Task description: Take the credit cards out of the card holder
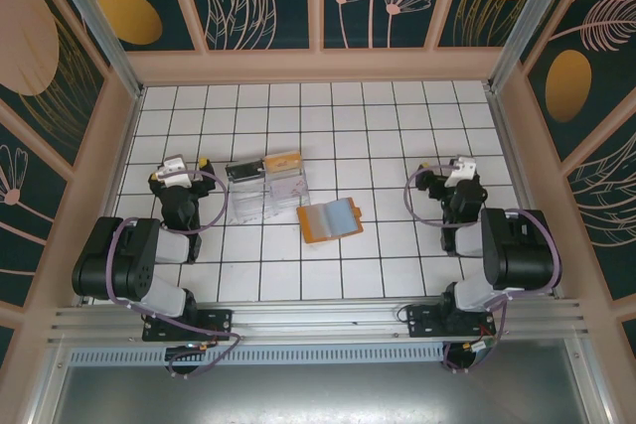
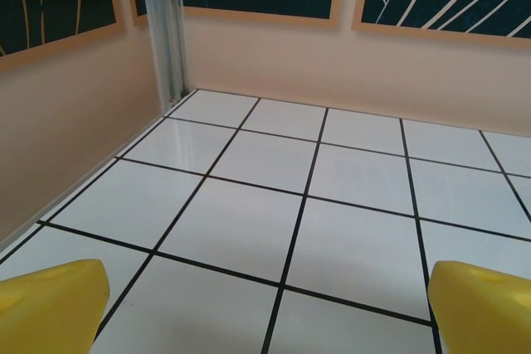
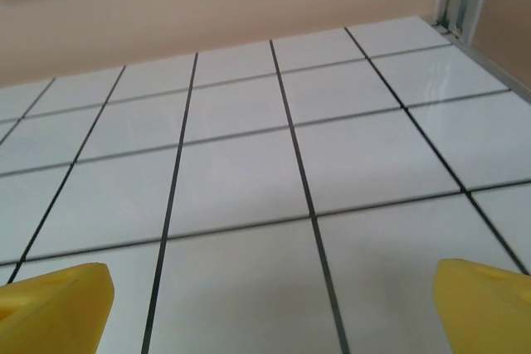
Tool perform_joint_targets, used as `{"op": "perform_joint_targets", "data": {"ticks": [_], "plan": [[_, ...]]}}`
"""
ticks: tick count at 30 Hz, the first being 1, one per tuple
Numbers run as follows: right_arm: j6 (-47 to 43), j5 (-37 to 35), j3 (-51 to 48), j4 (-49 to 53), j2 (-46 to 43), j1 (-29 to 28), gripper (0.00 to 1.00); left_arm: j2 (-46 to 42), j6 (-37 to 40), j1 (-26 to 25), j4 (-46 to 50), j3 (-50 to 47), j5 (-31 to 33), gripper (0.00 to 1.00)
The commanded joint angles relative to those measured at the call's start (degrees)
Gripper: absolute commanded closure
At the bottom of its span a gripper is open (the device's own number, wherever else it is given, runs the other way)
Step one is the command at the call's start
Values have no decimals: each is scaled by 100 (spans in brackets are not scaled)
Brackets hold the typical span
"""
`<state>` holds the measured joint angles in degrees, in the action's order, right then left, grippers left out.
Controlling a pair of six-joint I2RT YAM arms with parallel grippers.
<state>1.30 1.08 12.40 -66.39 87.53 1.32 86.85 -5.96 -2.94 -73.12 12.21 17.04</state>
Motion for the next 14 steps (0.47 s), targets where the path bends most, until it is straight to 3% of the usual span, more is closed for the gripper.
{"op": "perform_joint_targets", "data": {"ticks": [1, 14], "plan": [[-139, -370, -16, -706, 54, -125, 1, 25, 86, 39, -240, 6, -63, 1], [-51, 26, 114, -463, 65, 70, 1, 25, 96, 39, -255, 1, -69, 1]]}}
